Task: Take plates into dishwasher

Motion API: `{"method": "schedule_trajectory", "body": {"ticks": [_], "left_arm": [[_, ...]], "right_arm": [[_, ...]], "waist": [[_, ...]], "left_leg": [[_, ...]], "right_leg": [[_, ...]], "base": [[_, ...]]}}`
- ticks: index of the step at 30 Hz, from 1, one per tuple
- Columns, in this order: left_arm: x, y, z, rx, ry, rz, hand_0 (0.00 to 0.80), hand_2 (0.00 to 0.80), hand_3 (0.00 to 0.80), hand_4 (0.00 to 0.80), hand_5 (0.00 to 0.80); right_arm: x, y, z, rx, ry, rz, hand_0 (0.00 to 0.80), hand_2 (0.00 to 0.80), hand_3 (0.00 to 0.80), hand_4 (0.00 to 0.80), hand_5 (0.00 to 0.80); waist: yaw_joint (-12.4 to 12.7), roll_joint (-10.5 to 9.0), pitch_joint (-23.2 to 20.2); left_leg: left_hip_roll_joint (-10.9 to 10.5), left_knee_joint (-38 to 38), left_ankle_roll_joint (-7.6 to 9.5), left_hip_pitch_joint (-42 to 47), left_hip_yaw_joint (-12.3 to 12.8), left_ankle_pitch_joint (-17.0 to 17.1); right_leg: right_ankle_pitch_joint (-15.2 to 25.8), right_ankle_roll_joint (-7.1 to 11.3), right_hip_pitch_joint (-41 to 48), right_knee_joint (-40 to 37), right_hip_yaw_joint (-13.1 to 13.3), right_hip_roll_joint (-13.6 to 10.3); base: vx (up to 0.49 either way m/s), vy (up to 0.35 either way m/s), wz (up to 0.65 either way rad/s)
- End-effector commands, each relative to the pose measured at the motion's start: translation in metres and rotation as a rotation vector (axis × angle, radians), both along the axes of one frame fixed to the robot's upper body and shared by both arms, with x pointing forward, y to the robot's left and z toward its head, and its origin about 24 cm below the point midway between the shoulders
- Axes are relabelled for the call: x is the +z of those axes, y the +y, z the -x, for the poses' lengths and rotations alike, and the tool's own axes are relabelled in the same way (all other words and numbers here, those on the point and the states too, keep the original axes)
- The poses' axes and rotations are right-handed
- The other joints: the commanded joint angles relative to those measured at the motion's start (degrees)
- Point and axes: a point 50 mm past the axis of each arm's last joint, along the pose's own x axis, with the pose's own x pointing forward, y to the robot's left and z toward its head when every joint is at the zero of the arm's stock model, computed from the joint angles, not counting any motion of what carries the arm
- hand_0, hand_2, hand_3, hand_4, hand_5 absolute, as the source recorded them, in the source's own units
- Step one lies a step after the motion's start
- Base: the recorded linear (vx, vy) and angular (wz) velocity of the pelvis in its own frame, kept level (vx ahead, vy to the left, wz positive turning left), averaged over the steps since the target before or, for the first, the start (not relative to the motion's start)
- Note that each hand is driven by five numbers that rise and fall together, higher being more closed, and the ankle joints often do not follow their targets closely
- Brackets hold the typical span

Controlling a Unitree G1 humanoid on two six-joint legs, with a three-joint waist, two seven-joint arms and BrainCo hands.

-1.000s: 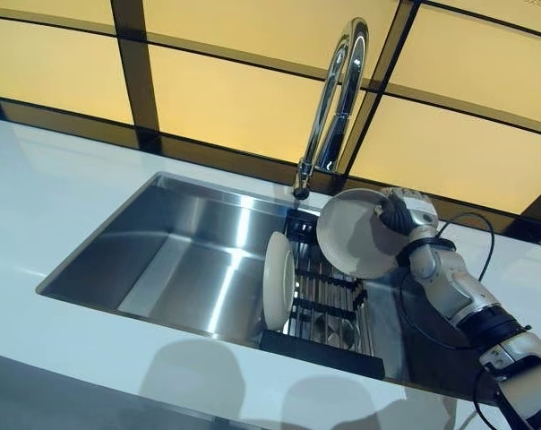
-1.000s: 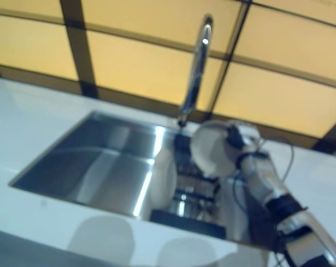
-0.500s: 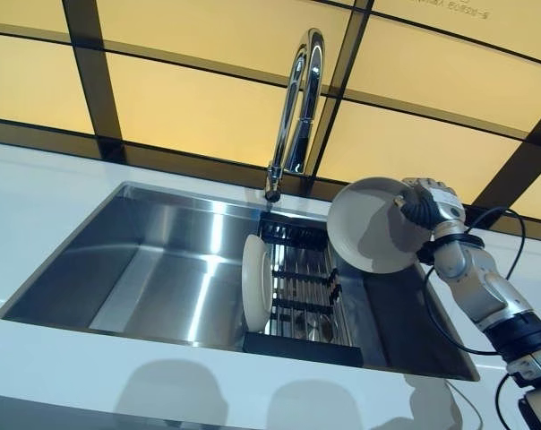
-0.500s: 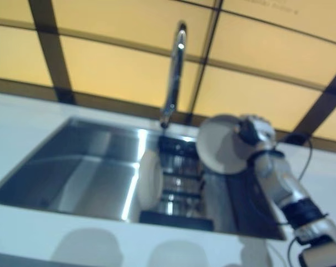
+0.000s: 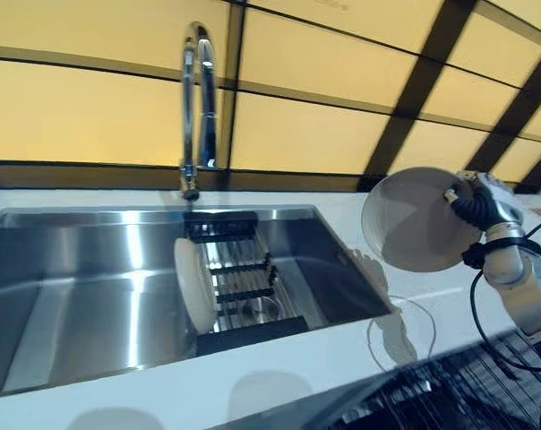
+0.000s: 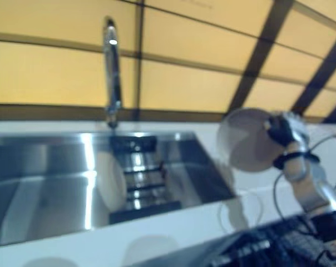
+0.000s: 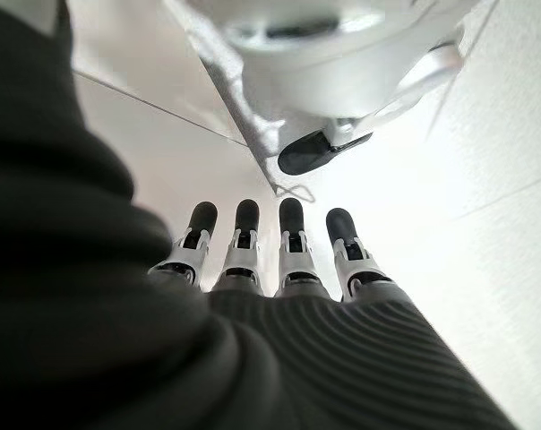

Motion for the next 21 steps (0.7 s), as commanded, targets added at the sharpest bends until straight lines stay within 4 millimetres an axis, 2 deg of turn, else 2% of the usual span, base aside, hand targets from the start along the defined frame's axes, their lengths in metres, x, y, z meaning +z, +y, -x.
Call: {"method": "schedule_trajectory", "body": {"ticks": [1, 3, 4, 6, 7, 8, 13, 14, 16, 17, 19, 21], "left_arm": [[0.001, 0.01, 0.002, 0.004, 0.024, -0.033, 0.0, 0.0, 0.0, 0.0, 0.0], [0.001, 0.012, 0.005, 0.0, 0.029, -0.036, 0.0, 0.0, 0.0, 0.0, 0.0], [0.002, 0.013, 0.006, 0.003, 0.031, -0.037, 0.0, 0.0, 0.0, 0.0, 0.0], [0.002, 0.015, 0.006, 0.007, 0.033, -0.04, 0.0, 0.0, 0.0, 0.0, 0.0], [0.003, 0.018, 0.007, 0.02, 0.032, -0.045, 0.0, 0.0, 0.0, 0.0, 0.0], [0.003, 0.019, 0.007, 0.028, 0.03, -0.045, 0.0, 0.0, 0.0, 0.0, 0.0], [0.004, 0.019, 0.005, 0.041, 0.016, -0.051, 0.0, 0.0, 0.0, 0.0, 0.0], [0.004, 0.018, 0.003, 0.043, 0.008, -0.059, 0.0, 0.0, 0.0, 0.0, 0.0], [0.004, 0.016, 0.0, 0.038, -0.011, -0.062, 0.0, 0.0, 0.0, 0.0, 0.0], [0.004, 0.016, -0.001, 0.038, -0.011, -0.062, 0.0, 0.0, 0.0, 0.0, 0.0], [0.002, 0.004, -0.007, 0.035, -0.035, -0.026, 0.0, 0.0, 0.0, 0.0, 0.0], [0.0, -0.002, -0.007, 0.028, -0.039, 0.0, 0.0, 0.0, 0.0, 0.0, 0.0]], "right_arm": [[0.024, -0.005, 0.013, -0.016, -0.129, 0.01, 0.8, 0.8, 0.8, 0.8, 0.8], [0.023, -0.009, 0.017, -0.028, -0.131, -0.002, 0.8, 0.8, 0.8, 0.8, 0.8], [0.024, -0.01, 0.018, -0.029, -0.129, -0.004, 0.8, 0.8, 0.8, 0.8, 0.8], [0.024, -0.013, 0.02, -0.033, -0.126, -0.009, 0.8, 0.8, 0.8, 0.8, 0.8], [0.024, -0.016, 0.023, -0.033, -0.123, -0.016, 0.8, 0.8, 0.8, 0.8, 0.8], [0.024, -0.018, 0.025, -0.031, -0.122, -0.022, 0.8, 0.8, 0.8, 0.8, 0.8], [0.023, -0.026, 0.03, -0.022, -0.109, -0.051, 0.8, 0.8, 0.8, 0.8, 0.8], [0.018, -0.026, 0.03, -0.016, -0.106, -0.071, 0.8, 0.8, 0.8, 0.8, 0.8], [0.019, -0.027, 0.032, -0.001, -0.118, -0.089, 0.8, 0.8, 0.8, 0.8, 0.8], [0.02, -0.027, 0.032, -0.002, -0.118, -0.089, 0.8, 0.8, 0.8, 0.8, 0.8], [0.02, -0.027, 0.032, -0.012, -0.127, -0.106, 0.8, 0.8, 0.8, 0.8, 0.8], [0.02, -0.025, 0.031, -0.019, -0.123, -0.102, 0.8, 0.8, 0.8, 0.8, 0.8]], "waist": [[-0.1, -0.88, -3.6], [0.0, -0.64, -4.3], [-0.2, -0.53, -4.7], [-0.2, -0.74, -5.1], [-0.7, -1.14, -5.9], [-0.9, -1.33, -6.3], [-2.1, -2.21, -7.6], [-2.6, -2.68, -7.5], [-2.7, -3.0, -7.0], [-2.7, -2.97, -7.0], [-2.8, -2.7, -6.2], [-3.0, -2.2, -5.9]], "left_leg": [[-4.7, 1.1, 2.75, -0.9, 0.4, -5.1], [-3.4, 1.0, 2.25, -1.9, 4.0, -4.4], [-3.1, 0.7, 1.83, -1.7, 4.1, -5.2], [-2.7, 0.7, 1.74, -1.9, 5.4, -5.1], [-2.2, 0.7, 1.77, -2.6, 7.3, -4.7], [-2.0, 0.7, 1.74, -2.8, 8.0, -4.6], [-0.6, 0.8, 0.97, -2.7, 9.3, -4.1], [0.1, 2.4, 0.65, -3.5, 9.3, -4.2], [1.9, 4.8, -0.34, -5.0, 9.2, -3.9], [2.1, 5.0, -0.43, -5.1, 9.2, -3.9], [3.3, 6.4, -2.44, -6.7, 7.6, -2.6], [3.6, 6.0, -3.17, -6.9, 7.2, -1.7]], "right_leg": [[7.5, 2.26, 1.8, 0.4, 0.2, -6.8], [7.7, 2.82, 4.0, 1.6, -1.2, -9.0], [6.9, 3.79, 5.1, 2.0, -0.9, -9.4], [6.9, 4.16, 6.2, 2.0, -1.3, -10.0], [6.7, 4.54, 7.8, 1.4, -1.8, -10.1], [6.3, 4.6, 8.3, 0.8, -1.9, -9.9], [1.3, 3.49, 9.3, -4.2, -2.2, -5.9], [-1.5, 2.63, 8.9, -4.8, -2.2, -3.6], [-4.3, 1.26, 8.8, -6.1, -2.5, -1.5], [-4.3, 1.15, 8.8, -6.1, -2.5, -1.4], [-5.5, -0.34, 9.5, -8.6, -1.2, 0.4], [-5.9, -0.87, 9.8, -9.0, -0.6, 0.9]], "base": [[-0.145, -0.037, -0.56], [-0.112, -0.057, -0.73], [-0.048, -0.056, -1.01], [-0.093, -0.102, -0.64], [-0.171, -0.177, -0.4], [-0.182, -0.227, -0.59], [-0.124, -0.276, -0.69], [-0.169, -0.41, -0.68], [-0.185, -0.404, -0.53], [-0.152, -0.303, -0.44], [-0.187, -0.292, -0.32], [-0.117, -0.137, -0.1]]}}
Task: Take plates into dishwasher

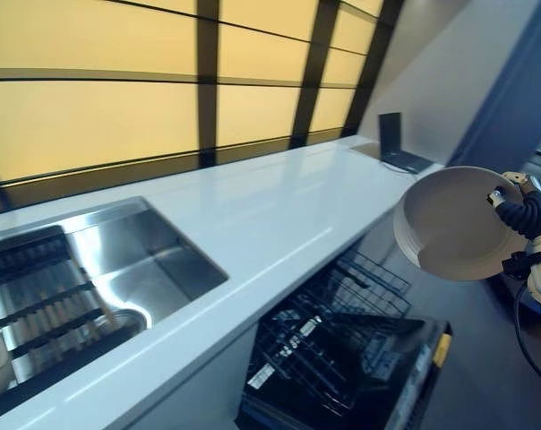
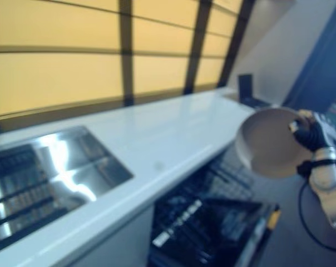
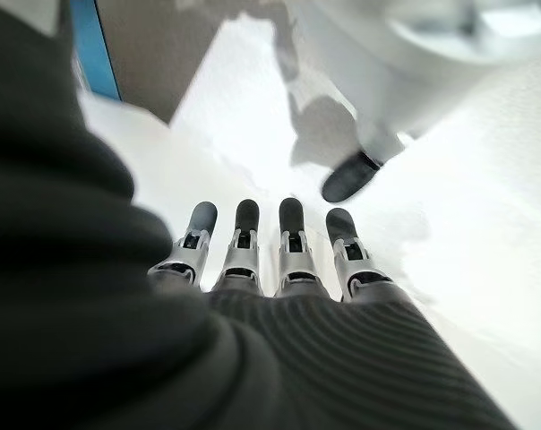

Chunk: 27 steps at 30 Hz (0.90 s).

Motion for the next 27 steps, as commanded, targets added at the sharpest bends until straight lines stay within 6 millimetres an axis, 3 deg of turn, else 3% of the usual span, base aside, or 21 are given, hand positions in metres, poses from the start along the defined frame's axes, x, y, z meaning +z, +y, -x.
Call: {"method": "schedule_trajectory", "body": {"ticks": [1, 7, 13, 20, 21, 27], "left_arm": [[-0.001, -0.009, -0.006, -0.02, -0.031, 0.022, 0.0, 0.0, 0.0, 0.0, 0.0], [-0.007, -0.031, -0.005, -0.055, -0.021, 0.078, 0.0, 0.0, 0.0, 0.0, 0.0], [-0.007, -0.033, -0.008, -0.074, -0.016, 0.081, 0.0, 0.0, 0.0, 0.0, 0.0], [-0.007, -0.035, -0.012, -0.065, -0.025, 0.08, 0.0, 0.0, 0.0, 0.0, 0.0], [-0.008, -0.036, -0.011, -0.064, -0.027, 0.082, 0.0, 0.0, 0.0, 0.0, 0.0], [-0.009, -0.041, -0.009, -0.063, -0.032, 0.081, 0.0, 0.0, 0.0, 0.0, 0.0]], "right_arm": [[0.029, 0.004, 0.006, -0.011, -0.129, 0.018, 0.8, 0.8, 0.8, 0.8, 0.8], [0.008, 0.004, 0.006, -0.007, -0.087, -0.008, 0.8, 0.8, 0.8, 0.8, 0.8], [-0.01, 0.007, 0.006, 0.026, -0.044, -0.042, 0.8, 0.8, 0.8, 0.8, 0.8], [-0.033, 0.018, 0.002, 0.08, 0.017, -0.105, 0.8, 0.8, 0.8, 0.8, 0.8], [-0.04, 0.02, 0.001, 0.089, 0.029, -0.125, 0.8, 0.8, 0.8, 0.8, 0.8], [-0.072, 0.028, 0.0, 0.093, 0.09, -0.167, 0.8, 0.8, 0.8, 0.8, 0.8]], "waist": [[1.4, -0.92, -0.4], [-0.7, 1.38, -0.5], [-2.2, 3.04, -0.9], [-2.8, 4.07, -1.2], [-2.8, 4.3, -1.0], [-2.6, 5.0, -0.8]], "left_leg": [[-2.8, 1.3, 1.28, -4.8, -3.2, -1.9], [-2.8, -2.1, -0.47, -4.4, -3.2, 0.9], [-2.6, -3.0, -1.18, -3.7, -3.0, 1.2], [-2.9, -3.1, -1.08, -2.9, -3.0, 0.7], [-2.8, -3.0, -0.5, -3.1, -2.1, 1.6], [-3.2, -3.3, -0.24, -2.9, -2.3, 1.3]], "right_leg": [[-4.6, -1.87, -1.3, 6.3, 4.8, 2.1], [-4.7, -3.37, -0.9, 3.9, 6.0, 3.0], [-4.6, -3.81, -1.3, 3.2, 6.1, 3.4], [-4.6, -4.1, -1.8, 3.0, 6.0, 3.4], [-3.7, -4.39, -2.2, 2.9, 5.4, 3.4], [-3.7, -4.31, -2.4, 3.0, 5.1, 3.1]], "base": [[-0.079, -0.072, 0.03], [-0.086, -0.037, 0.16], [-0.067, 0.001, 0.04], [-0.037, 0.024, -0.01], [-0.082, 0.026, -0.01], [-0.02, 0.021, 0.01]]}}
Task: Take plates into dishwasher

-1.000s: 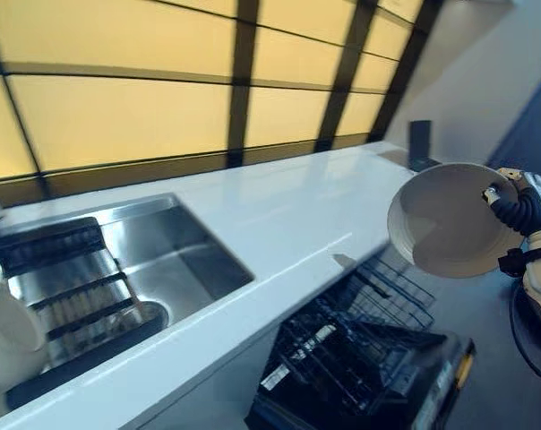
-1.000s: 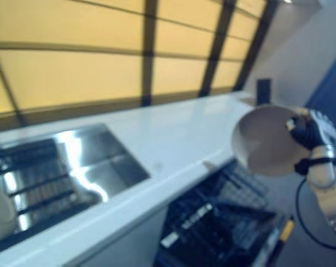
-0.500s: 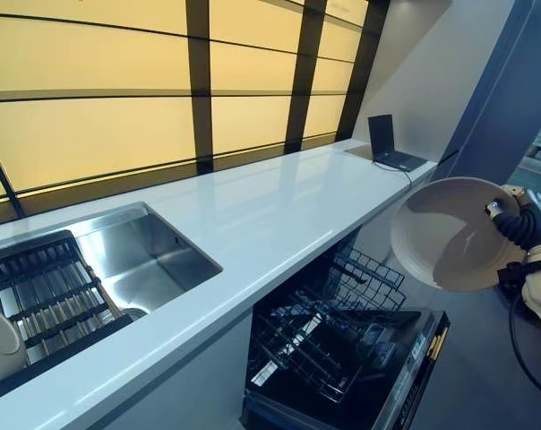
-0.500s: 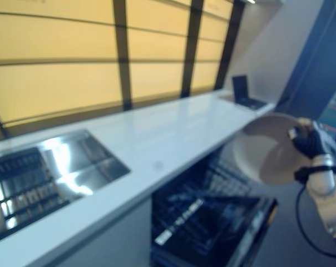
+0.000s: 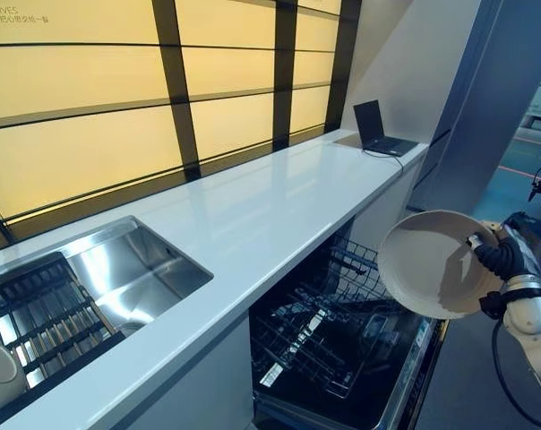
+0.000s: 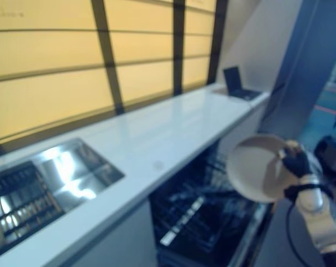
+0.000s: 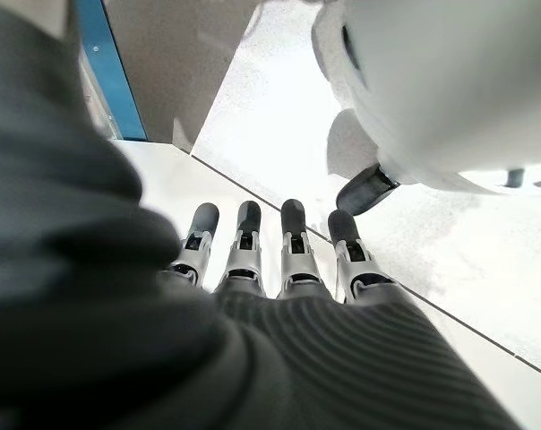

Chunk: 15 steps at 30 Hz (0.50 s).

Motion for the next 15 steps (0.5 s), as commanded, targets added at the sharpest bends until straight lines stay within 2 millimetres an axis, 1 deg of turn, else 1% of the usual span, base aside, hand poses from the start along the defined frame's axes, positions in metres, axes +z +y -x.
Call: {"method": "schedule_trajectory", "body": {"ticks": [1, 2, 3, 6, 12, 13, 15], "left_arm": [[0.002, 0.004, -0.009, -0.027, -0.023, -0.035, 0.0, 0.0, 0.0, 0.0, 0.0], [0.002, 0.003, -0.009, -0.028, -0.022, -0.034, 0.0, 0.0, 0.0, 0.0, 0.0], [0.002, 0.002, -0.008, -0.032, -0.02, -0.033, 0.0, 0.0, 0.0, 0.0, 0.0], [0.002, 0.0, -0.008, -0.04, -0.02, -0.032, 0.0, 0.0, 0.0, 0.0, 0.0], [0.001, -0.003, -0.009, -0.061, -0.02, -0.03, 0.0, 0.0, 0.0, 0.0, 0.0], [0.002, -0.004, -0.01, -0.062, -0.022, -0.03, 0.0, 0.0, 0.0, 0.0, 0.0], [0.001, -0.005, -0.01, -0.067, -0.021, -0.028, 0.0, 0.0, 0.0, 0.0, 0.0]], "right_arm": [[0.007, 0.017, -0.001, 0.065, -0.083, 0.03, 0.8, 0.8, 0.8, 0.8, 0.8], [0.004, 0.018, -0.001, 0.064, -0.073, 0.025, 0.8, 0.8, 0.8, 0.8, 0.8], [-0.005, 0.02, 0.0, 0.065, -0.055, 0.019, 0.8, 0.8, 0.8, 0.8, 0.8], [-0.018, 0.025, -0.001, 0.06, -0.031, 0.017, 0.8, 0.8, 0.8, 0.8, 0.8], [-0.03, 0.033, -0.006, 0.039, 0.008, 0.074, 0.8, 0.8, 0.8, 0.8, 0.8], [-0.032, 0.035, -0.007, 0.042, 0.01, 0.069, 0.8, 0.8, 0.8, 0.8, 0.8], [-0.037, 0.04, -0.009, 0.048, 0.029, 0.065, 0.8, 0.8, 0.8, 0.8, 0.8]], "waist": [[0.6, -1.97, -0.6], [0.6, -1.95, -0.8], [0.7, -1.86, -0.7], [1.0, -1.75, -0.6], [1.8, -1.45, -0.3], [2.0, -1.33, -0.1], [2.2, -1.22, 0.0]], "left_leg": [[-0.9, 0.1, 3.05, -3.1, 1.7, -1.7], [-1.2, 0.1, 2.57, -2.7, 0.8, -2.9], [-1.3, 0.1, 2.73, -2.6, 0.7, -3.0], [-1.5, 0.1, 2.95, -2.6, 0.5, -3.0], [-1.8, 0.1, 3.18, -2.9, -0.2, -3.0], [-1.5, 0.0, 3.7, -3.4, 0.6, -1.9], [-1.6, 0.0, 3.75, -3.5, 0.3, -1.9]], "right_leg": [[-1.4, -4.36, -2.4, 3.3, -0.7, 3.4], [-2.2, -3.99, -1.9, 3.3, -0.3, 3.2], [-2.3, -3.97, -1.7, 3.4, -0.4, 3.1], [-2.4, -3.99, -1.7, 3.6, -0.6, 3.0], [-2.6, -4.07, -1.6, 4.0, -0.7, 3.0], [-1.9, -4.45, -2.2, 4.1, -1.2, 3.2], [-2.0, -4.52, -2.3, 4.3, -1.2, 3.1]], "base": [[0.062, 0.037, 0.02], [0.07, 0.034, 0.04], [0.073, 0.024, 0.03], [0.0, 0.0, 0.0], [-0.003, 0.001, 0.02], [-0.045, 0.0, 0.08], [-0.012, 0.005, 0.06]]}}
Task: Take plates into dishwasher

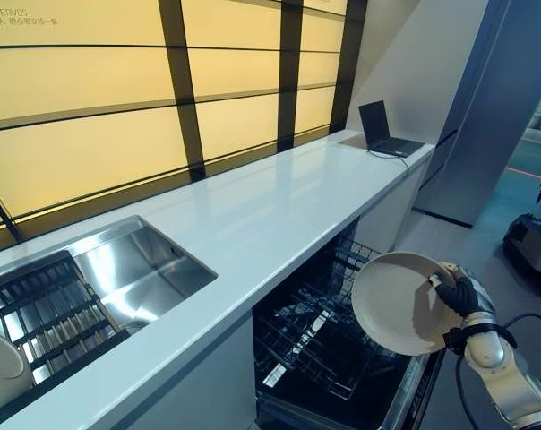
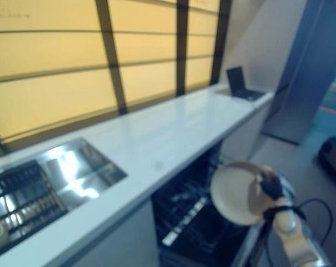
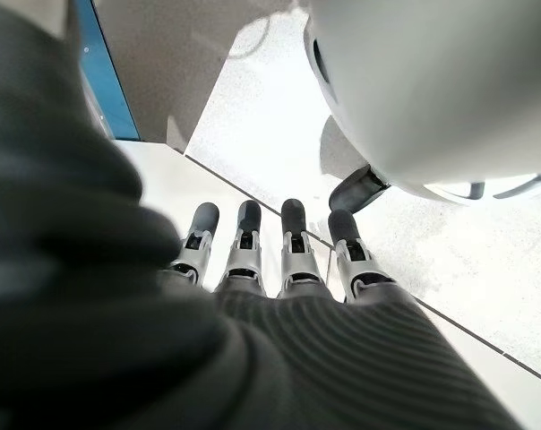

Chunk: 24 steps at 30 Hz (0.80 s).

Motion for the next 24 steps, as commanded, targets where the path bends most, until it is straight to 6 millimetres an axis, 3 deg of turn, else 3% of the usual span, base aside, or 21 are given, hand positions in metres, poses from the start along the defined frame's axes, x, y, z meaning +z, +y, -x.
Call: {"method": "schedule_trajectory", "body": {"ticks": [1, 24], "left_arm": [[0.003, -0.001, -0.013, -0.056, -0.028, -0.026, 0.0, 0.0, 0.0, 0.0, 0.0], [0.003, -0.013, -0.019, -0.139, -0.019, -0.013, 0.0, 0.0, 0.0, 0.0, 0.0]], "right_arm": [[0.018, 0.009, -0.011, 0.002, -0.111, 0.031, 0.8, 0.8, 0.8, 0.8, 0.8], [-0.009, 0.041, -0.029, -0.016, -0.031, 0.156, 0.8, 0.8, 0.8, 0.8, 0.8]], "waist": [[1.6, -1.77, 0.0], [4.2, -1.6, 0.8]], "left_leg": [[-1.5, 0.1, 3.55, -3.5, 1.0, -2.0], [-2.0, -0.1, 3.73, -4.1, -1.4, -2.1]], "right_leg": [[-1.7, -4.62, -3.0, 4.2, -0.3, 3.2], [-1.7, -4.63, -3.4, 4.5, -1.5, 2.9]], "base": [[0.0, 0.0, 0.0], [0.001, 0.0, 0.02]]}}
